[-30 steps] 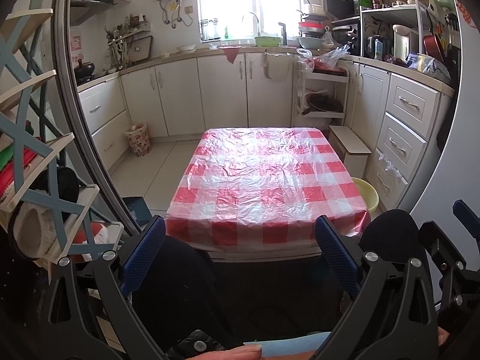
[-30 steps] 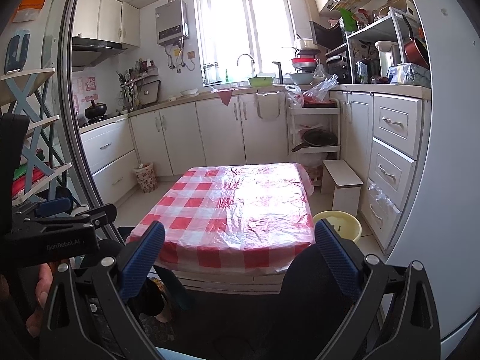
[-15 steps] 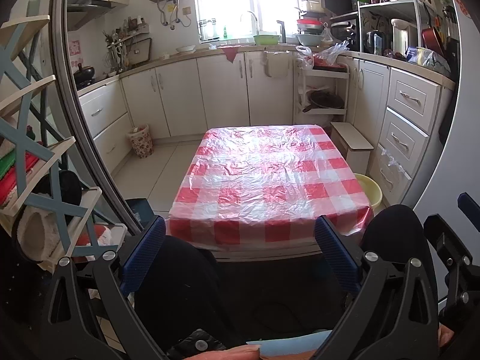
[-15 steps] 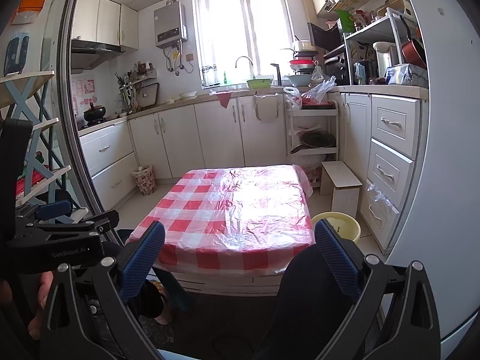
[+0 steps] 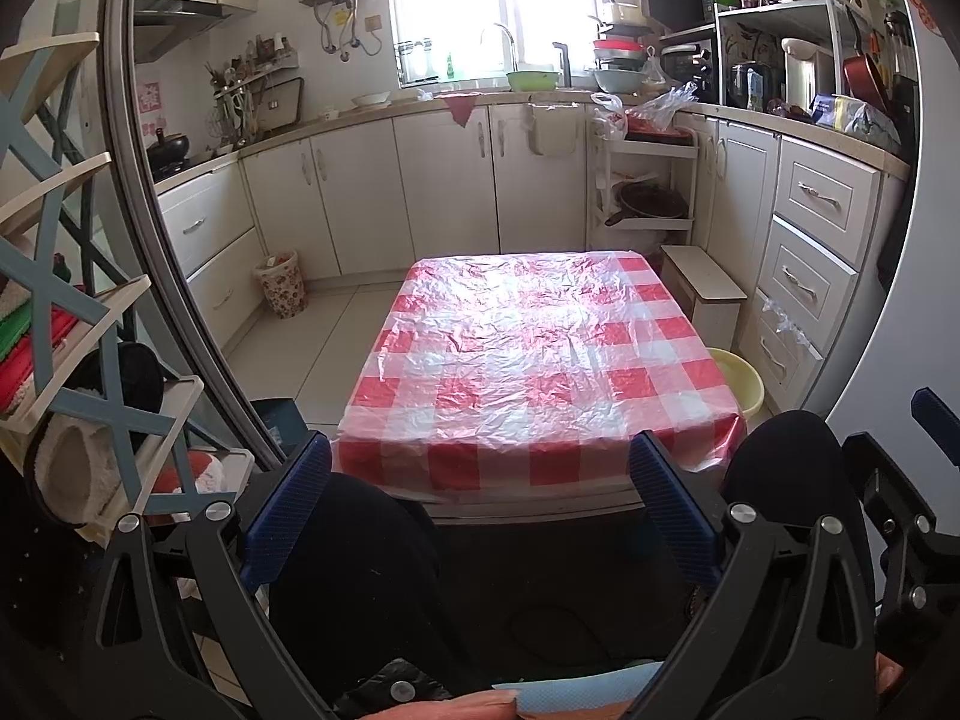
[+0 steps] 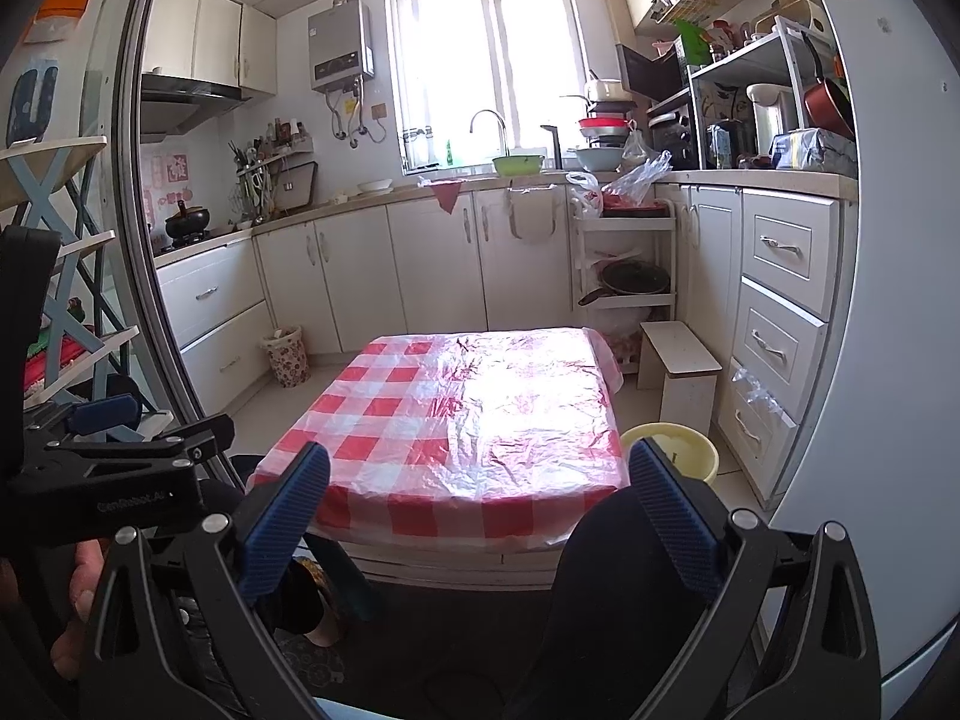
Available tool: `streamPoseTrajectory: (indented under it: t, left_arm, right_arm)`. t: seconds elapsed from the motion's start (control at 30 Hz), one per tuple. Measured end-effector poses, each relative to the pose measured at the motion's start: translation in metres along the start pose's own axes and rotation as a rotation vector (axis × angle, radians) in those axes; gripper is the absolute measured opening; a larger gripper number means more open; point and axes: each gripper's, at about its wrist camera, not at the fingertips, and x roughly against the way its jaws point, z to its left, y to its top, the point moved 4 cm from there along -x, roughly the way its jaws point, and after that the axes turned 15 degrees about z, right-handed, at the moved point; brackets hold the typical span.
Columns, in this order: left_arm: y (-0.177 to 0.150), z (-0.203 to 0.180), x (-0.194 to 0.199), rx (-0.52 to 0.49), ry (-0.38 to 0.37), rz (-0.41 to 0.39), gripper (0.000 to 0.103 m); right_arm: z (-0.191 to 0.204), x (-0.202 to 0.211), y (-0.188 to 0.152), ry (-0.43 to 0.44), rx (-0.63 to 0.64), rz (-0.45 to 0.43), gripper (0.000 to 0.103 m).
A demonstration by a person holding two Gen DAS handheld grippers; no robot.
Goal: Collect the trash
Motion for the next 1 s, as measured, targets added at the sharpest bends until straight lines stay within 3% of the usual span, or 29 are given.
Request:
streamPoseTrajectory:
  t: [1.0]
  left_arm:
    - [0.0005,-0.0019,0.0014,-0.001,-0.001,-0.002,0.095]
  right_arm:
    - [-0.0031,-0.0004,0.0001,-0.001,0.001,0.001,0.096]
